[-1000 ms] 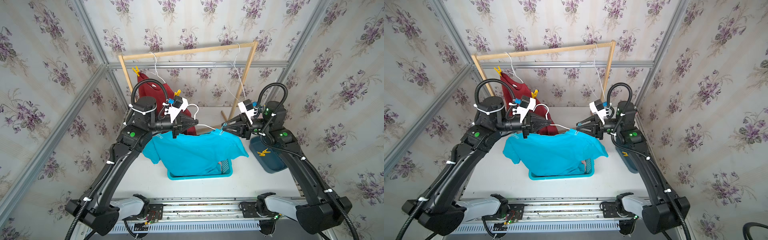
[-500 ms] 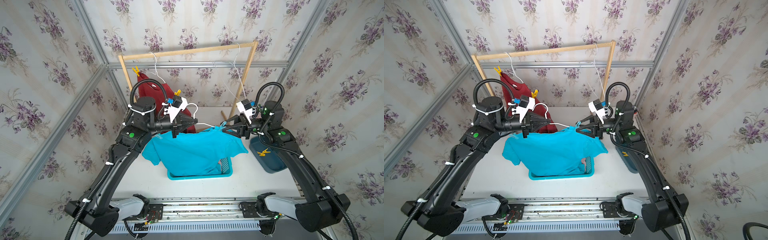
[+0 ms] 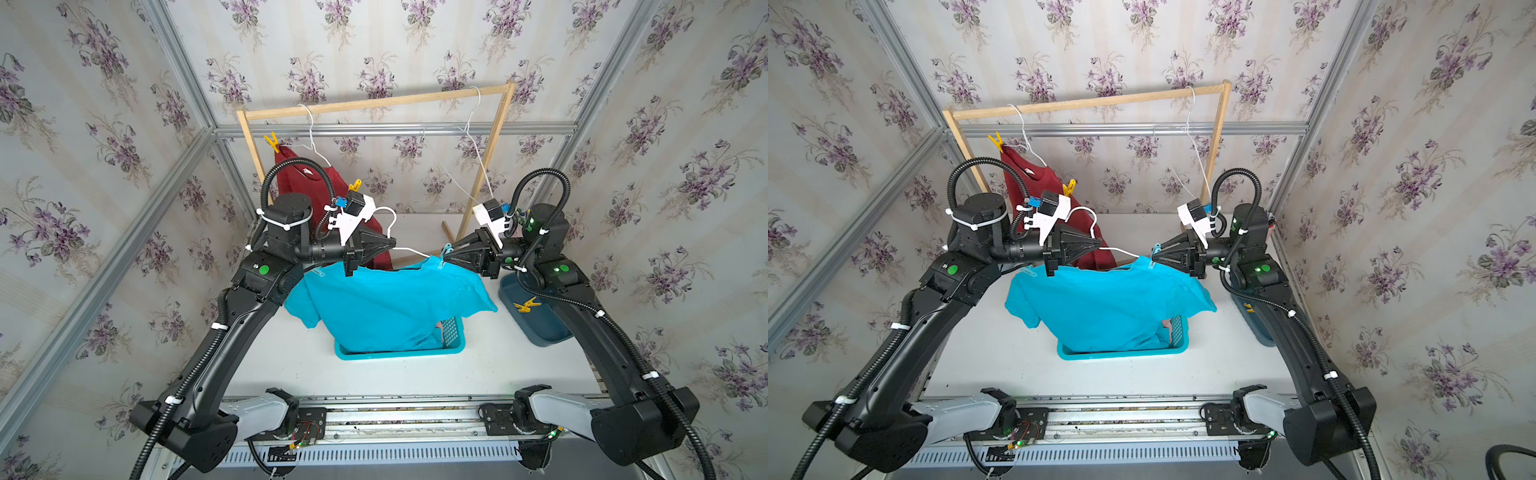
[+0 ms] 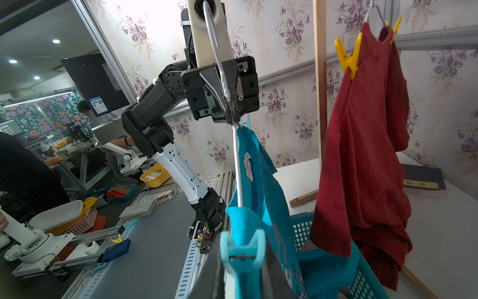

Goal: Remove the clothespins securing t-shirts to the hanger
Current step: Remove the clothespin from the hanger.

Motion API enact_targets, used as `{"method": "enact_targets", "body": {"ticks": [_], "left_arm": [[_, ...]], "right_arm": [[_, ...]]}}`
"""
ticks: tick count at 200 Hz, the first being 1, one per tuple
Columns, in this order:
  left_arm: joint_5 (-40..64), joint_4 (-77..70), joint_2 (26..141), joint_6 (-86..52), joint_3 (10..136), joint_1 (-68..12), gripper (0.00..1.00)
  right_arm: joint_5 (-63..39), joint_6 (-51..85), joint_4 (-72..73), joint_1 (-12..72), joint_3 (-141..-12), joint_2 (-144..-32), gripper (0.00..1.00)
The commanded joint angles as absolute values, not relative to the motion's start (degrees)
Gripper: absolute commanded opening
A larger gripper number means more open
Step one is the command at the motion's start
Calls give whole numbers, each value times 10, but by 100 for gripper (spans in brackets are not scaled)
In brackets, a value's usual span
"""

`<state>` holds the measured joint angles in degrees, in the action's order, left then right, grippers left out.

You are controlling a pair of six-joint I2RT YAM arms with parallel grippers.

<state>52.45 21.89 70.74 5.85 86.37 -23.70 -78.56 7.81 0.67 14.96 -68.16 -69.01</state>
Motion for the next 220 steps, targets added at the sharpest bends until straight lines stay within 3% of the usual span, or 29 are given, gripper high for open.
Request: {"method": "enact_targets", "body": {"ticks": [1, 61, 152, 220], "left_arm": [[515, 198, 708, 64, 863, -236, 0], [513, 198, 707, 67, 855, -236, 0], [492, 199, 707, 73, 836, -236, 0], [488, 204, 703, 82, 832, -236, 0]], "right_arm": [[-796, 116, 77, 149, -669, -681, 14], [-759, 114, 83, 149, -665, -673, 6], [-635, 44, -1, 147, -701, -660, 8], [-654, 49, -7, 145, -708, -673, 0]]}}
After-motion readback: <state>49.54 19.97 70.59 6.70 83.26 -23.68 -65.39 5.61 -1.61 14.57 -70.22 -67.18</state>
